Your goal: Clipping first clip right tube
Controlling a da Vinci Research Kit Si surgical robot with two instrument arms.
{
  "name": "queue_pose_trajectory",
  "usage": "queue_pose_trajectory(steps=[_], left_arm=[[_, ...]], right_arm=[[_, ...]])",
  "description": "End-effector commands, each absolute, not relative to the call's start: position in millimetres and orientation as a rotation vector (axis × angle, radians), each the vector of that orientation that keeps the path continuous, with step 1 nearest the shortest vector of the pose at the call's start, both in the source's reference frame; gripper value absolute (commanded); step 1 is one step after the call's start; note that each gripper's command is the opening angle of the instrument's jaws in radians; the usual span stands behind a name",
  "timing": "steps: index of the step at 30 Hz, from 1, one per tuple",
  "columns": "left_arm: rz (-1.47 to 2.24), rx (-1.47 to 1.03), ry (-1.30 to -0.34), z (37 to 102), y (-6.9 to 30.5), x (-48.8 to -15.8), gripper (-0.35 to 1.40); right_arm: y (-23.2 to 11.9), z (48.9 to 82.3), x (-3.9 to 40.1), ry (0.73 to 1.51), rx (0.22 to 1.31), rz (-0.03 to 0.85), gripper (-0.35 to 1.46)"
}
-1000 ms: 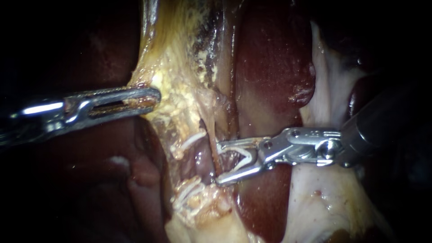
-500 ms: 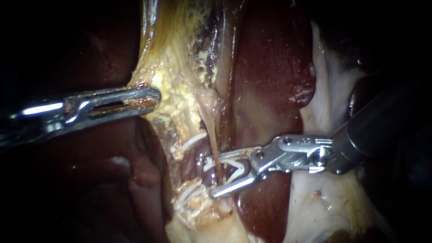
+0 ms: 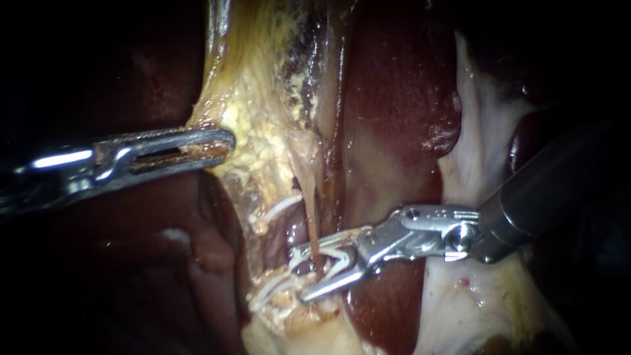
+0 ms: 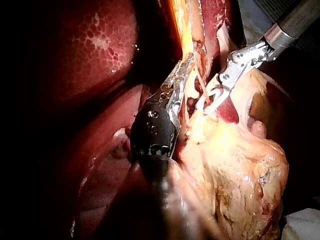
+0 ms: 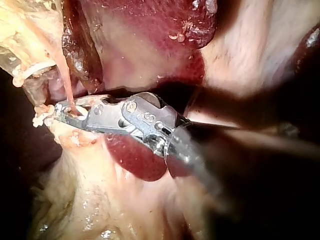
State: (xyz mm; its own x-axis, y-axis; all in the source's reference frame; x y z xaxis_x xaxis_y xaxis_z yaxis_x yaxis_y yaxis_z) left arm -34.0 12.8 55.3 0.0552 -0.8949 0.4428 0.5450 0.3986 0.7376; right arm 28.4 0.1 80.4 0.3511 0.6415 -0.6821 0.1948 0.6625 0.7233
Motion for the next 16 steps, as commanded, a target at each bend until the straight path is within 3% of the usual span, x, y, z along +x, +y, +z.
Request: queue_pose_trajectory(steps=[1,16], left_arm=[[-1.144,0.427,-1.017,55.3,12.8,-34.0,-0.35],[-1.144,0.427,-1.017,55.3,12.8,-34.0,-0.35]], right_arm=[[0.3,80.5,28.1,1.209,0.839,0.339,-0.35],[-0.1,81.2,27.6,1.175,0.832,0.323,-0.35]])
